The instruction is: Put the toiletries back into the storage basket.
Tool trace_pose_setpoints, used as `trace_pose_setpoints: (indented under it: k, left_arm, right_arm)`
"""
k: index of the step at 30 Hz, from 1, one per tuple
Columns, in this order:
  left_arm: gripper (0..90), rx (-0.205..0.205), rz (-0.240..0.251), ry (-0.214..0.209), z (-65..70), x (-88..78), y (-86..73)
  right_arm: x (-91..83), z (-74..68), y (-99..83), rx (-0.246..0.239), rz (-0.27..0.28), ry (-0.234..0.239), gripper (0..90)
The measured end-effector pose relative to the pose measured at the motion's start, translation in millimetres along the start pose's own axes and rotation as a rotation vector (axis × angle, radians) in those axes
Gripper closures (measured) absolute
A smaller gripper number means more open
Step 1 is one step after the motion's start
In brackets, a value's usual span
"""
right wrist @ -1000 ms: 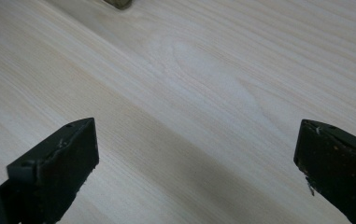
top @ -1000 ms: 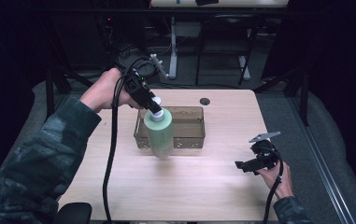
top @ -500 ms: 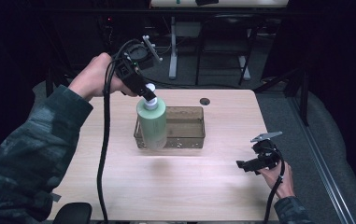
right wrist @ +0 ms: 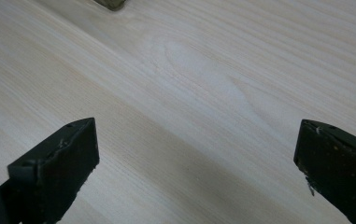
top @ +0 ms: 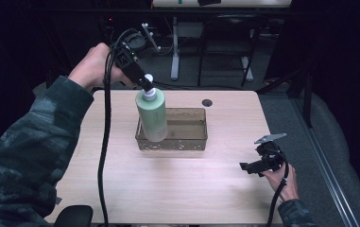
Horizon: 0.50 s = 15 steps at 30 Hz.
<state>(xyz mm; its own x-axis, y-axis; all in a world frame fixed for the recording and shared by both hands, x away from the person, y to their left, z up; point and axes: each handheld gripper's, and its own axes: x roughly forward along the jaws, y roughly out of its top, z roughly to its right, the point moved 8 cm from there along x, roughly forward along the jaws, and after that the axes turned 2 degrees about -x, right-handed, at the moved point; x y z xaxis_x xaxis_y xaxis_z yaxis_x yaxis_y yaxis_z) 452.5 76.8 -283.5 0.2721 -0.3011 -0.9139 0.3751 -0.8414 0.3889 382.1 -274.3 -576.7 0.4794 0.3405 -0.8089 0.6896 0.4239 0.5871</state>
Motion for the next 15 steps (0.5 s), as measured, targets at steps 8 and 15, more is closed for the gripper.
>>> trace_pose_setpoints:
  k: [8, 15]
  left_arm:
    - [63.1, -0.022, -0.003, 0.019, -9.0, -3.5, 5.4]
    - [63.1, -0.042, -0.01, 0.029, -16.2, -2.7, 6.0]
  right_arm:
    - [0.1, 0.5, -0.4, 0.005, -0.001, 0.0, 0.0]
    - [-0.2, 0.7, -0.4, 0.002, 0.0, -0.001, 0.0]
